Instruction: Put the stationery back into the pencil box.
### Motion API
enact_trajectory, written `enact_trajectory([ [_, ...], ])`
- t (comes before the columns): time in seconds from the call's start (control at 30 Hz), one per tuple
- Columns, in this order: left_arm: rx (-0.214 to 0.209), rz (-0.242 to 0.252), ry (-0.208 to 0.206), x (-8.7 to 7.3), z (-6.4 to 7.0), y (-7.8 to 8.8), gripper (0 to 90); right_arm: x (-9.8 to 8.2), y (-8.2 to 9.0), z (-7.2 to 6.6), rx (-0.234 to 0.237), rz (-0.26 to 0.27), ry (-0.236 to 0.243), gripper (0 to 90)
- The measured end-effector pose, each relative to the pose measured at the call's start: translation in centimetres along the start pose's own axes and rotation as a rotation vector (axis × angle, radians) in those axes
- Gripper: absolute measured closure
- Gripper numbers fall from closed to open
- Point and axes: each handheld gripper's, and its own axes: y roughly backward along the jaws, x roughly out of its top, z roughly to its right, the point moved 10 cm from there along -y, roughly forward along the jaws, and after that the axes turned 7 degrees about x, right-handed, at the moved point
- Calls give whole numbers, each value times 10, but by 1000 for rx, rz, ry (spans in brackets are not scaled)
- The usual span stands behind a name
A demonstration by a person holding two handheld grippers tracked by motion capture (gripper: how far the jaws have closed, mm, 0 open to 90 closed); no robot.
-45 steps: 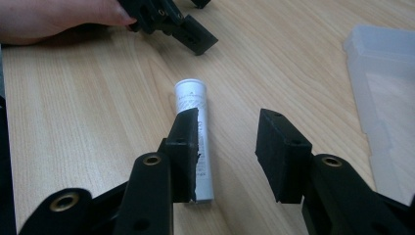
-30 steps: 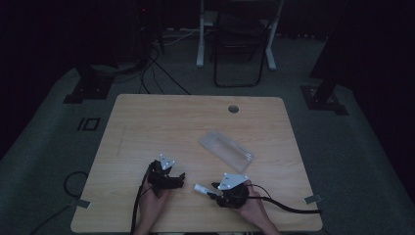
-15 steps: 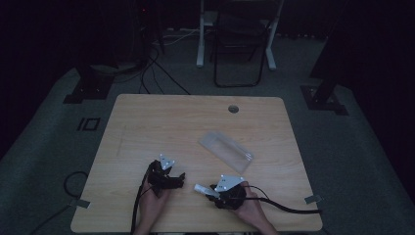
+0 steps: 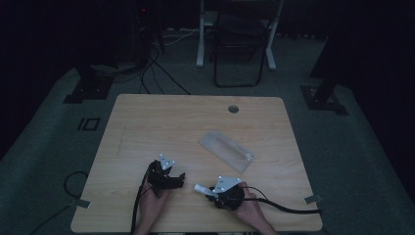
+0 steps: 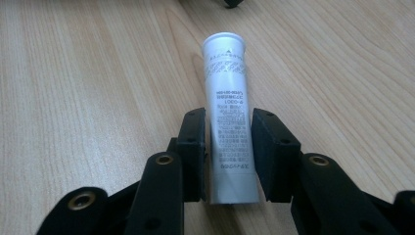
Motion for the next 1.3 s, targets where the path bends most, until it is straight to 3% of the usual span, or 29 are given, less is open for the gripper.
enact_trajectory([
  [0.5, 0, 0, 0, 0, 0, 0, 108, -2, -4, -1, -9, -26, 19, 698],
  [0.93, 0, 0, 0, 0, 0, 0, 109, -1, -4, 0, -4, -14, -4, 712],
  [1.3, 0, 0, 0, 0, 0, 0, 108, 3, 5, 3, -27, 3, 9, 713],
])
